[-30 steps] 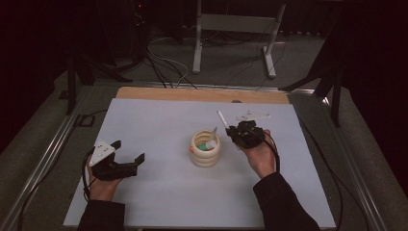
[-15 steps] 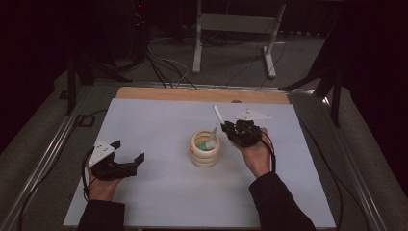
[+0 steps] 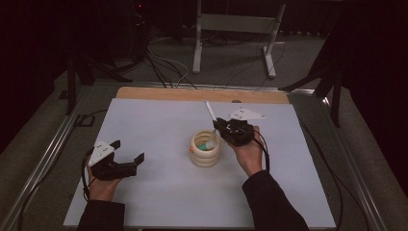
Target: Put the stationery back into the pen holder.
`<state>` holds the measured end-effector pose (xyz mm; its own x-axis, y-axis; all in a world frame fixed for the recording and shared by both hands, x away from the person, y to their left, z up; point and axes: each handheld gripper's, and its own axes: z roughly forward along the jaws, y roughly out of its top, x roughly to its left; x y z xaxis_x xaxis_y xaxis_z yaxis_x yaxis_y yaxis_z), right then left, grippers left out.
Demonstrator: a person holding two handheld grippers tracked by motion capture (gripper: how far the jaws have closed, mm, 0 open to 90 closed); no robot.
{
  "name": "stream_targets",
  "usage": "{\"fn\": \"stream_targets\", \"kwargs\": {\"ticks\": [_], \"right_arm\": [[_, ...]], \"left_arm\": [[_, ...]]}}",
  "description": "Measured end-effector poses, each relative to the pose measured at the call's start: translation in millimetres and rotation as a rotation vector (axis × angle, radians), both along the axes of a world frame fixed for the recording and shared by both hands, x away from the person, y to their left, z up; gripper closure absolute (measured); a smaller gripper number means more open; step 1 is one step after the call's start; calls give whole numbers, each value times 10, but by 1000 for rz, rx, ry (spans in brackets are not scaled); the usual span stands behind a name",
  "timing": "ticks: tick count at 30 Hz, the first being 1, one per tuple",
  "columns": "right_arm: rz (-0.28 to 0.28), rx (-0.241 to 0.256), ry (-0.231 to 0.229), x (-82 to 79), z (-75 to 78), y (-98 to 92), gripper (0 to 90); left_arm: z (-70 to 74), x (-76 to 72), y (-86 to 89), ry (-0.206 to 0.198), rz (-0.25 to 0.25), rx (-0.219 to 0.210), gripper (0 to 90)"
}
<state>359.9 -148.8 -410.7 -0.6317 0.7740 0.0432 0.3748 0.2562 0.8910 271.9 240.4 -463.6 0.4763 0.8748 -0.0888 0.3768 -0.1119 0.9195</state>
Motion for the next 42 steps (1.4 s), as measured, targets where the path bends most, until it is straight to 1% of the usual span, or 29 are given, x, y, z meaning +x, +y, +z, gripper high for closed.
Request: {"fn": "stream_targets", "kwargs": {"ticks": [12, 15, 22, 26, 32, 37, 42], "right_arm": [[27, 17, -23, 38, -37, 146, 797], [32, 30, -26, 54, -54, 181, 797], [42, 42, -34, 87, -71, 239, 797], [40, 63, -37, 110, -70, 252, 797], [39, 69, -37, 135, -93, 286, 796], [50, 71, -37, 165, -129, 330, 797], [56, 75, -29, 201, -173, 348, 796]], "left_arm": [[2, 0, 2, 0, -1, -3, 2], [1, 1, 0, 0, -1, -3, 2], [-1, 4, 5, 0, -2, -2, 2], [2, 0, 7, 0, -2, -4, 2], [2, -3, 10, 1, -1, -5, 2], [0, -5, 18, 1, 1, -8, 2], [-1, -7, 22, 1, 1, -8, 2]]}}
